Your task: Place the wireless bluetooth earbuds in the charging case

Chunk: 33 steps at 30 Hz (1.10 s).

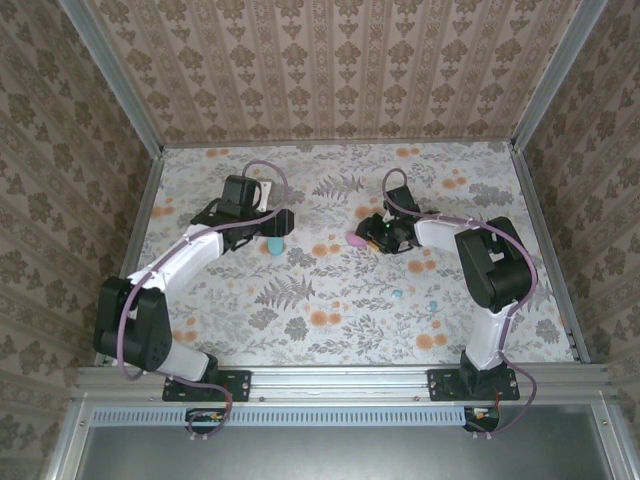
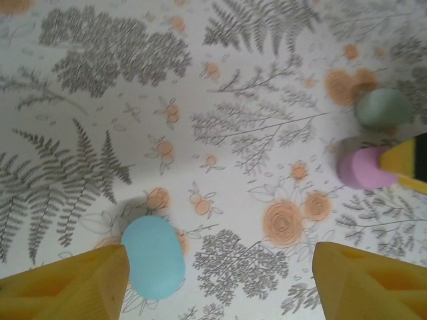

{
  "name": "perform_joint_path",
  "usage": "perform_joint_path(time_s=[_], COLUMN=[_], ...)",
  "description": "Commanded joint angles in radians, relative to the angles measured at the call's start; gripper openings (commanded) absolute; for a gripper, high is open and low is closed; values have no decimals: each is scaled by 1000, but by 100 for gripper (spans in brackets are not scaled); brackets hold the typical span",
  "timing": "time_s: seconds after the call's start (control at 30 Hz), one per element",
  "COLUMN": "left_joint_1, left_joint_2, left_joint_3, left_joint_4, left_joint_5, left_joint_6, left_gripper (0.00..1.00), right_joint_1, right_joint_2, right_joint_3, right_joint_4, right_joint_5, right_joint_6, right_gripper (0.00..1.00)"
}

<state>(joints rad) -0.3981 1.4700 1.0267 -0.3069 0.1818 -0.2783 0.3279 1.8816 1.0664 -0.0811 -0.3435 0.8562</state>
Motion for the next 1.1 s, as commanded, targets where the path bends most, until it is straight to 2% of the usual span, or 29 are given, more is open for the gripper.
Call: perform_joint_path(time_s=[0.0, 0.43, 0.63, 0.93, 1.07], left_joint_1=[11, 12, 8, -9, -13], left_joint_2=[36, 221, 313, 397, 421], left_joint_3=[44, 135, 186, 211, 212], left_joint_4=[-85, -246, -283, -304, -293], left_joint_5=[-47, -107, -95, -102, -92], left_joint_6=[-26, -22, -12, 17, 35], left_gripper=[74, 75, 68, 64, 58], right_joint_1=[-12, -21, -43, -53, -55], right_joint_2=[-34, -193, -226, -274, -280], right_joint_3=[-17, -7, -21, -29, -32], right_joint_4=[-80, -156, -114, -115, -111], right_joint_5=[37, 54, -18, -23, -29], right_joint_6=[-48, -88, -38, -29, -23], right_gripper=[49, 53, 53, 54, 54])
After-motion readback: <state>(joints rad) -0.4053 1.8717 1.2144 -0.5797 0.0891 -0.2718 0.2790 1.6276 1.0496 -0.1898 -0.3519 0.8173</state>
